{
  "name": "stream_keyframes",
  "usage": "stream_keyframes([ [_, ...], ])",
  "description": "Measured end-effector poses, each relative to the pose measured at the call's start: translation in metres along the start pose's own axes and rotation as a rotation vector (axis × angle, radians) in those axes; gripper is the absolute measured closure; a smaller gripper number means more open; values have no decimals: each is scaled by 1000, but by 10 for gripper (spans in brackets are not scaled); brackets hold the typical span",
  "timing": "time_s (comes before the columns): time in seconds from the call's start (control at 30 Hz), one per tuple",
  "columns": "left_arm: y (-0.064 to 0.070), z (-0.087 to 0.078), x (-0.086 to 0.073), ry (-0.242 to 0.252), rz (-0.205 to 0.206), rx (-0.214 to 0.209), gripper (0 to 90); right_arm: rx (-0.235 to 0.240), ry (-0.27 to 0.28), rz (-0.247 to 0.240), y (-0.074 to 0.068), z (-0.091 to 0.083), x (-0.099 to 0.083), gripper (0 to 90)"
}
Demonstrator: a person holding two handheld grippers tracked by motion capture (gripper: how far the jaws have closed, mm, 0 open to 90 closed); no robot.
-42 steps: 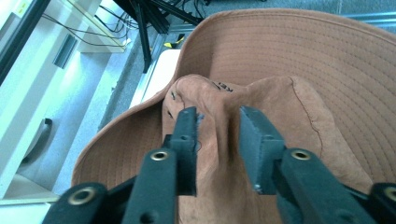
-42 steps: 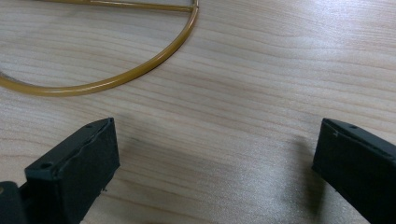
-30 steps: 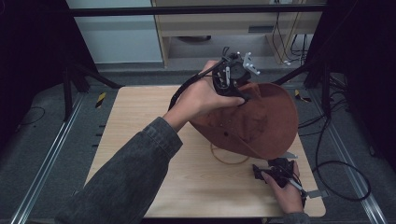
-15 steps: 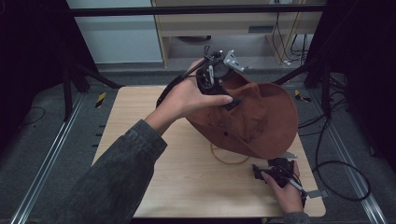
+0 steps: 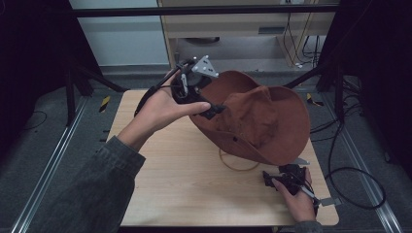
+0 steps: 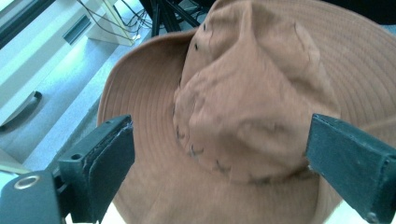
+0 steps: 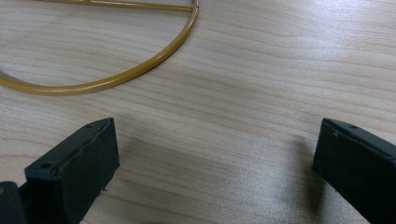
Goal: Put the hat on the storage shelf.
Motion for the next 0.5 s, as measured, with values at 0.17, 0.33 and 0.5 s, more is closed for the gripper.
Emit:
stream_keyframes([
  [0.17, -1, -11, -20, 5, -18, 8, 73, 0, 1, 0, 0, 0, 0, 4],
  [0.33, -4, -20, -42, 4, -36, 19, 70, 2, -1, 4, 0, 0, 0, 4],
  [0.5, -6, -27, -63, 18, -61, 33, 69, 1, 0, 3, 0, 0, 0, 4],
])
Point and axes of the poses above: each handheld gripper's, and its own axes: z roughly forward along the jaws, x roughly out of its top, y roughly to its right, the point moved 8 cm from there along z, roughly forward along the jaws, and after that the axes turned 3 degrees about y, right-handed, at the moved point
